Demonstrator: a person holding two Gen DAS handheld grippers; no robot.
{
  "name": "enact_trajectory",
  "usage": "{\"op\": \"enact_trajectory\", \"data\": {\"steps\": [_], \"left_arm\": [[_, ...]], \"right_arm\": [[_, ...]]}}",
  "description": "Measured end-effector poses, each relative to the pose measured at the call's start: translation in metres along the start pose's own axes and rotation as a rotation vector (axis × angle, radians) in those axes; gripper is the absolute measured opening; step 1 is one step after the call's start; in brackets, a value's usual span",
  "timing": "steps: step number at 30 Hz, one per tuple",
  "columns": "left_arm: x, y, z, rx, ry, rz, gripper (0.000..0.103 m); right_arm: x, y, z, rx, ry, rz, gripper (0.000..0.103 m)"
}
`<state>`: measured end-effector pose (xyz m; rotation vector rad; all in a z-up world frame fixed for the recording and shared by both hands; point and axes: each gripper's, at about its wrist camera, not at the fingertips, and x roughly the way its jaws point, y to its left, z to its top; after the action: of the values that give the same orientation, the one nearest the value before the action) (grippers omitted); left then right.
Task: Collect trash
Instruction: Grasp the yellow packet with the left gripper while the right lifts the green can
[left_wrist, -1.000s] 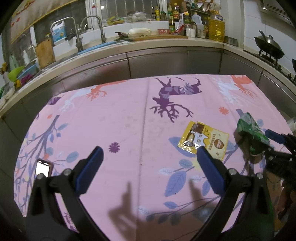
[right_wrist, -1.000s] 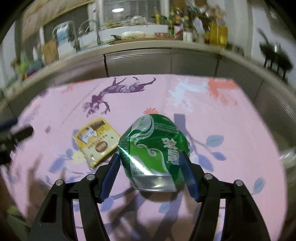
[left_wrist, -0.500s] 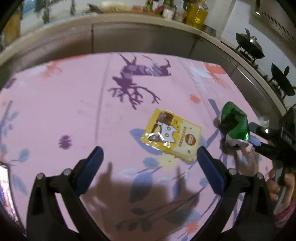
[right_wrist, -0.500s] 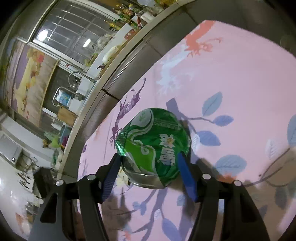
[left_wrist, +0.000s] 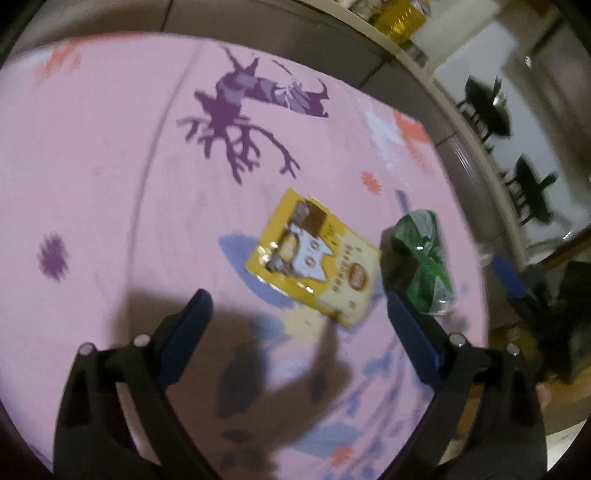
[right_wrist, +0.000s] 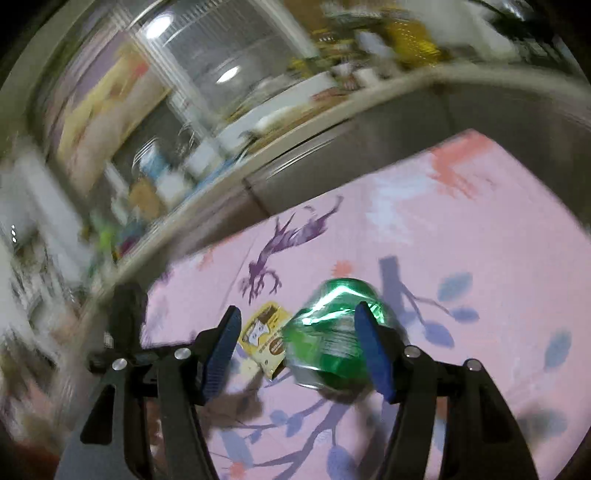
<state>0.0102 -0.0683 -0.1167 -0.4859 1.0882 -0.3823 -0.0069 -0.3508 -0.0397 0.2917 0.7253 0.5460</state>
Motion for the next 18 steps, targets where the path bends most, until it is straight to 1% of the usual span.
{"op": "enact_trajectory", "data": {"steps": [1, 3, 5, 7, 9, 10, 11, 13, 15, 18], "left_arm": [[0.001, 0.004, -0.002, -0.029, 0.004, -0.017, 0.092], [0.003, 0.006, -0.003, -0.062, -0.011, -0.030, 0.091], [0.005, 0.004, -0.002, -0.078, -0.016, -0.030, 0.091], [0.007, 0.003, 0.002, -0.100, -0.017, -0.047, 0.091], [0.012, 0.002, 0.008, -0.126, -0.010, -0.082, 0.091], [0.017, -0.001, 0.012, -0.137, 0.001, -0.117, 0.091], [0.020, -0.001, 0.016, -0.141, 0.004, -0.130, 0.090], [0.028, -0.006, 0.023, -0.146, 0.014, -0.153, 0.085], [0.037, -0.012, 0.029, -0.156, 0.042, -0.212, 0.080], [0.044, -0.021, 0.034, -0.156, 0.057, -0.269, 0.072]], "right_arm": [[0.010, 0.008, 0.002, -0.053, 0.021, -0.031, 0.059], [0.026, 0.013, 0.002, -0.079, 0.053, -0.064, 0.053], [0.042, 0.015, 0.000, -0.110, 0.081, -0.096, 0.052], [0.052, 0.021, -0.009, -0.155, 0.097, -0.152, 0.052], [0.063, 0.013, -0.017, -0.139, 0.121, -0.176, 0.052], [0.063, 0.009, -0.019, -0.136, 0.105, -0.187, 0.052], [0.064, 0.010, -0.021, -0.135, 0.100, -0.183, 0.052], [0.065, 0.013, -0.019, -0.137, 0.102, -0.190, 0.052], [0.068, 0.020, -0.021, -0.201, 0.106, -0.238, 0.052], [0.070, 0.031, -0.026, -0.288, 0.102, -0.295, 0.052]]}}
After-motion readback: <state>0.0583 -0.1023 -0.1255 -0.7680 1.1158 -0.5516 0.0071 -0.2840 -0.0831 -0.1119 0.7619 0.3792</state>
